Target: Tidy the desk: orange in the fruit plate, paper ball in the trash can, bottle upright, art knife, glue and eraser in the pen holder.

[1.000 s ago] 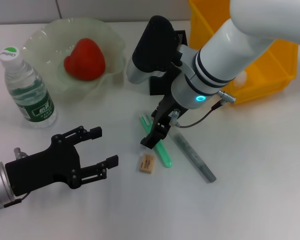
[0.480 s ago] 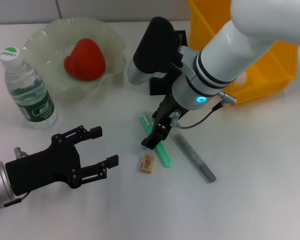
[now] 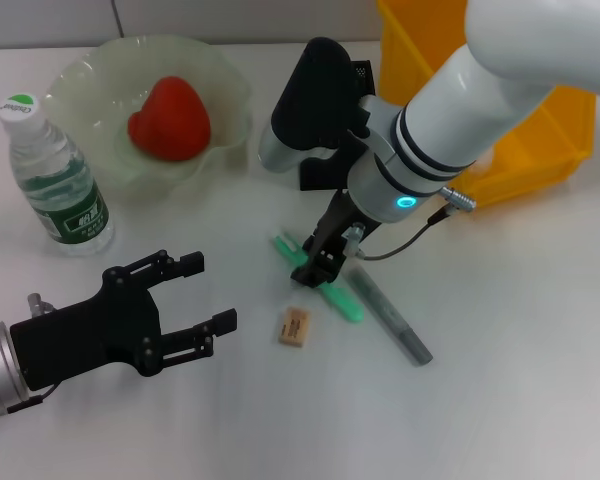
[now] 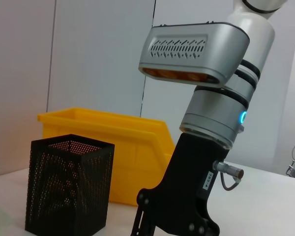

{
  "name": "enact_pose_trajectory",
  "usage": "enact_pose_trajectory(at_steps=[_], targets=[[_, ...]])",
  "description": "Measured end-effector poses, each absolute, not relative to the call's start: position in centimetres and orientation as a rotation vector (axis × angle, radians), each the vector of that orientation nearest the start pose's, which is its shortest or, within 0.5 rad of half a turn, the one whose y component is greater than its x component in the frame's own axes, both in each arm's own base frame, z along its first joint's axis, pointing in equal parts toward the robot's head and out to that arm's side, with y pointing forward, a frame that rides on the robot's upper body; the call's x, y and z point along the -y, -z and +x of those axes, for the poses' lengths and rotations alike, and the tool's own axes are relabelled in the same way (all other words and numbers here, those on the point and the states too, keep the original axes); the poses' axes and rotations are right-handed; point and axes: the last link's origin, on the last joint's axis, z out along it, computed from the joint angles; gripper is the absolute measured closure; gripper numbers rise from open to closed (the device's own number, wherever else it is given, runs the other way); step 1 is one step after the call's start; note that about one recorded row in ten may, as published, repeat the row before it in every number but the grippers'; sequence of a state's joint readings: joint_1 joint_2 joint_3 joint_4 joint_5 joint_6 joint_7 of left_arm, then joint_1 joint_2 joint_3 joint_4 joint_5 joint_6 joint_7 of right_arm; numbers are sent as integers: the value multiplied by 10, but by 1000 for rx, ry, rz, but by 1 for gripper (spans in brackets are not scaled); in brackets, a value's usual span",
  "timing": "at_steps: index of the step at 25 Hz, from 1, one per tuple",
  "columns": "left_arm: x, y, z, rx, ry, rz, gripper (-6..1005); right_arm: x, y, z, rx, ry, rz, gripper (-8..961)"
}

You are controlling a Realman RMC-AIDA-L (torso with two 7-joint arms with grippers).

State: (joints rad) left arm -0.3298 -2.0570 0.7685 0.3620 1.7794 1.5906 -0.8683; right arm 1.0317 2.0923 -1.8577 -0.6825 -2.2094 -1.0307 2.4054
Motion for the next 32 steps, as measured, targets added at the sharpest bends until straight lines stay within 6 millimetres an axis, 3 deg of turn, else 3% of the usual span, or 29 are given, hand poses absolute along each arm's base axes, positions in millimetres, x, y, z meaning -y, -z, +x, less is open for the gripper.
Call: enact_pose_trajectory(at_steps=[8,20,23,32], targets=[[-248,32,-313,474,863,-2611,194,-379,132,123,-444,543,-2868,638],[-250,31,-312,469,863,-2612,194,-379,132,125,-441,548,-2869,635],[-250,31,-312,470,864,-2612,194,-379,132,125,-442,549,-2869,744],[-250,32,-311,468,866,-2613,194,-378,132,126,-446,544,-2869,775]])
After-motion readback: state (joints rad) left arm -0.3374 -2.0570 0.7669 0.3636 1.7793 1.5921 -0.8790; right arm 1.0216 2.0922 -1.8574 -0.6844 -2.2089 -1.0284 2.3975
